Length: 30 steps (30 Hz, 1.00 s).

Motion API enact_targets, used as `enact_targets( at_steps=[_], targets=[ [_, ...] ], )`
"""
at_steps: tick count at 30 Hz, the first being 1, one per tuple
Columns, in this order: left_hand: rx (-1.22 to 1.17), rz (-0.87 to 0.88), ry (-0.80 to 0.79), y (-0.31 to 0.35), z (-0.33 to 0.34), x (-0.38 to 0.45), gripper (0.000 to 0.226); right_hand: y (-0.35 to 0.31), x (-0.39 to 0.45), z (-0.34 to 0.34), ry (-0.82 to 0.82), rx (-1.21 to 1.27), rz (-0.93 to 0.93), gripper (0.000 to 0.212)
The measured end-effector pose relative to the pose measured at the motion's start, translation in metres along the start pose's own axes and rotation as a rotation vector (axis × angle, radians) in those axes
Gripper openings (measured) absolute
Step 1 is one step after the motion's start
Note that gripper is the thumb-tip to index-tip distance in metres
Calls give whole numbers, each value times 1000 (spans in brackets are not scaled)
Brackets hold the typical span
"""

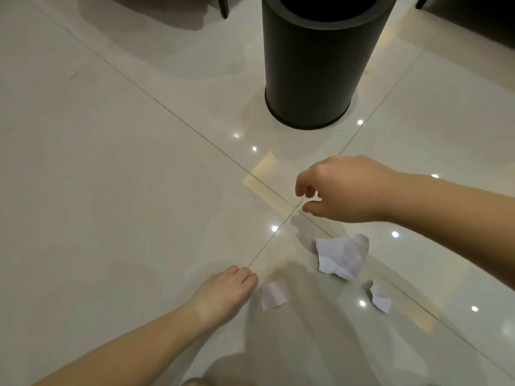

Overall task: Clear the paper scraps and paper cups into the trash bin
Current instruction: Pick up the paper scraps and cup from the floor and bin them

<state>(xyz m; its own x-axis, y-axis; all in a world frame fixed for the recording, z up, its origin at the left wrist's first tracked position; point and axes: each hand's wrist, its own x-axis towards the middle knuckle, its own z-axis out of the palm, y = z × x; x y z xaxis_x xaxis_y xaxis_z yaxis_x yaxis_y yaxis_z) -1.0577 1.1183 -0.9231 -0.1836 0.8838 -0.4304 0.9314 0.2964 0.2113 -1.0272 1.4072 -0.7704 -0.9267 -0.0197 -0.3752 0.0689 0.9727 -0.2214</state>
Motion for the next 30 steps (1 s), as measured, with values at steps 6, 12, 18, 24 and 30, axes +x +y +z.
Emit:
enact_targets(
  at_steps=[6, 12, 18, 24, 30],
  targets=[
    [-161, 22, 90, 0, -42, 27, 16, 4, -1, 4, -11, 5, -2, 30],
    [-216, -4, 454, -8, -154, 78, 12, 26, 4, -9, 30, 16, 57, 26],
    [-171, 53, 853, -23, -282, 127, 15, 55, -2, -28, 90, 35, 116, 25],
    [-186, -50, 936, -21, -388, 194, 27, 78, -7, -34, 115, 57, 156, 28],
    [-81, -148, 800, -25, -408, 220, 40, 92, -16, -17, 72, 75, 201, 29]
  ],
)
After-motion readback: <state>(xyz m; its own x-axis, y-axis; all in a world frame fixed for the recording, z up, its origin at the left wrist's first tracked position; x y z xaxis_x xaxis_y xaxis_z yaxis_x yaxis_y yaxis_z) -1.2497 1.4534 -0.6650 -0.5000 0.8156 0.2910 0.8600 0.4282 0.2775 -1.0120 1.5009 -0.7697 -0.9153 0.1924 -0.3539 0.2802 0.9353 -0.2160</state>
